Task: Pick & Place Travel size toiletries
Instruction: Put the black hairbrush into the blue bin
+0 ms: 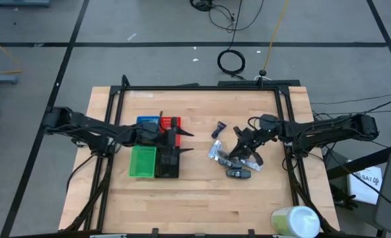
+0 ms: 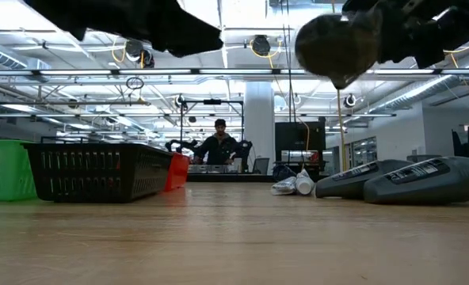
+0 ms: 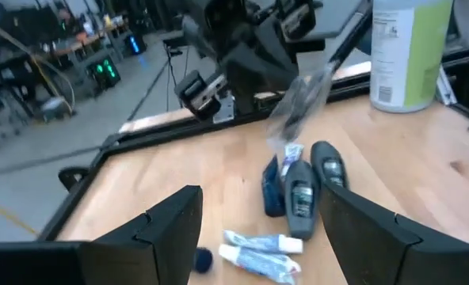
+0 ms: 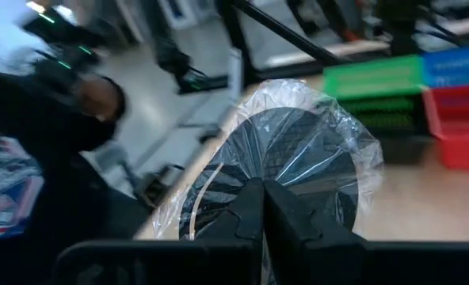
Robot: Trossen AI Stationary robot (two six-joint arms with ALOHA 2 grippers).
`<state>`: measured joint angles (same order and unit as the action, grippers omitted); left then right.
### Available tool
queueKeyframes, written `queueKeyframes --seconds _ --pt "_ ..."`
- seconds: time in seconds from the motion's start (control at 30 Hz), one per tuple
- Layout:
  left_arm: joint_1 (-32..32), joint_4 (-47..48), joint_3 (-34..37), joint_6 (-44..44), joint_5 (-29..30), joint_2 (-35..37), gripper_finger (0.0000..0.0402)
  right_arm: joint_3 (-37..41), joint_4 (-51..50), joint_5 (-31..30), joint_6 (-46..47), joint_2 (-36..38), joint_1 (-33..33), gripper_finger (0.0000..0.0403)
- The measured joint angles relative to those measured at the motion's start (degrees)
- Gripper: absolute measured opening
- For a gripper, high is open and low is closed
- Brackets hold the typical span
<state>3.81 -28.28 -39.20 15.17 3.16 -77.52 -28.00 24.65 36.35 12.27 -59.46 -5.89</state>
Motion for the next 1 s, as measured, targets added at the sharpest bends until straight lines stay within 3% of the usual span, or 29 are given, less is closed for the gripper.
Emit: queueKeyframes --seconds 0.17,0.33,0.5,0.77,1.0 --pt "0.0 -13.3 -0.1 5.0 -0.1 -7.3 0.0248 1.8 6.9 2.9 3.1 0.0 0.0 0.0000" --pt "0.0 -18.4 -3.1 9.1 -0.5 -13.5 0.0248 2.5 7.8 2.9 4.0 0.0 0.0 0.0000" --pt "0.0 -18.3 -8.5 8.6 -1.8 -18.4 0.0248 2.6 8.2 2.9 4.0 0.0 0.0 0.0000" --pt "0.1 -17.4 -14.6 8.1 -12.4 -22.5 0.0248 2.6 8.2 2.9 4.0 0.0 0.0 0.0000" --pt "0.0 -14.1 -14.8 6.9 -13.2 -22.6 0.0248 2.6 8.7 2.9 4.0 0.0 0.0 0.0000"
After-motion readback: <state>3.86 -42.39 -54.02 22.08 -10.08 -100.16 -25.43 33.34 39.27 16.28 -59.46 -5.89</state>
